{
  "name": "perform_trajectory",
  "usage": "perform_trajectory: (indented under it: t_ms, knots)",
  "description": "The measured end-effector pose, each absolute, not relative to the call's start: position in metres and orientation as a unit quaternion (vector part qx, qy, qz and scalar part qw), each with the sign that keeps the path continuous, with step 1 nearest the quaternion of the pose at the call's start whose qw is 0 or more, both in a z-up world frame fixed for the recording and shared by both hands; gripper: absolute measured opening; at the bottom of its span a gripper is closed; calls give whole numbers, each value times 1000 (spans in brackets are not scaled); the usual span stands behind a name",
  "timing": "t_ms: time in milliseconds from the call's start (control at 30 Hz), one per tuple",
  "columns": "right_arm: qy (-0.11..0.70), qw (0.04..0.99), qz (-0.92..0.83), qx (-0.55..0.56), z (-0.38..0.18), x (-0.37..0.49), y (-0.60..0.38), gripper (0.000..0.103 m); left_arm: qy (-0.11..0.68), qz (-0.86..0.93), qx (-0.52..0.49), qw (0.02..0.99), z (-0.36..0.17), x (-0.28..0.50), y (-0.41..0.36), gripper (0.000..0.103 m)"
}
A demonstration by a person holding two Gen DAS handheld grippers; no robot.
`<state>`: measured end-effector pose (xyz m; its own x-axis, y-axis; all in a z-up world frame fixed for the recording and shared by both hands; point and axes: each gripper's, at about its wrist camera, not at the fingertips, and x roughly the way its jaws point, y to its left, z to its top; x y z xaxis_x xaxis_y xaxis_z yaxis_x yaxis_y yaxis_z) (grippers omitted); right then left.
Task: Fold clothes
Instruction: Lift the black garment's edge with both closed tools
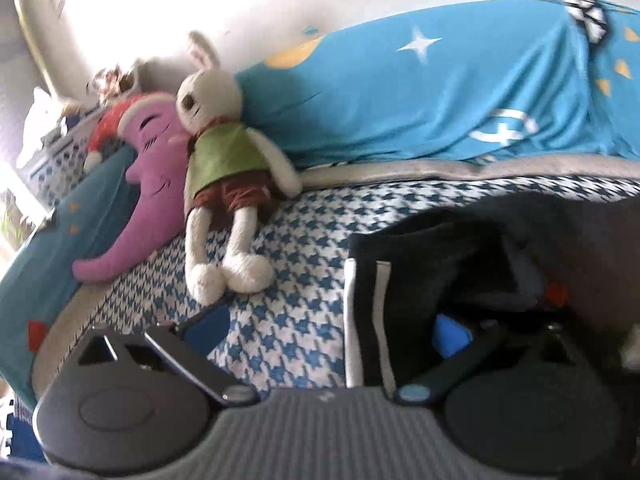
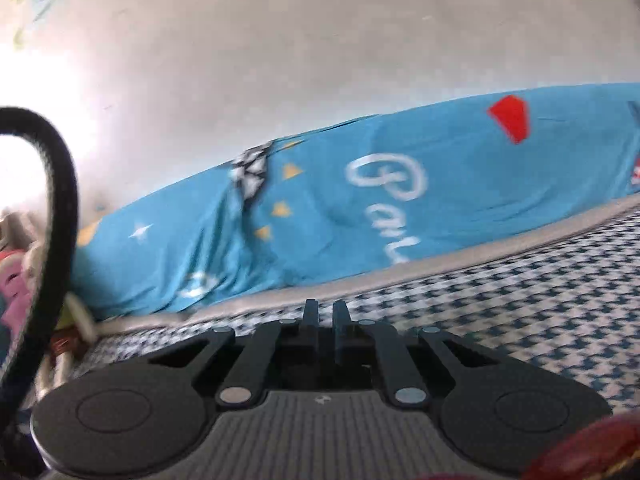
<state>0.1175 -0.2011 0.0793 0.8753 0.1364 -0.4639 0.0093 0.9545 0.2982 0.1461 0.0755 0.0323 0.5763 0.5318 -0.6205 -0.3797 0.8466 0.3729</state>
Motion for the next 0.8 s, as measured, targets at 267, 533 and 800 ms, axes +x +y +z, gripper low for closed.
perform_trajectory:
  t_ms: [267, 533, 800]
  knots:
    - [291, 944, 80, 130, 74, 115, -204, 10, 367, 269, 43, 890, 46, 141, 98, 103]
    - [349, 920, 156, 83, 47, 110, -179, 40, 351, 306, 69, 882, 51, 138, 107, 103]
    - [357, 911, 203, 30, 23, 104, -145, 52, 359, 315, 48, 878, 54, 129, 130, 103]
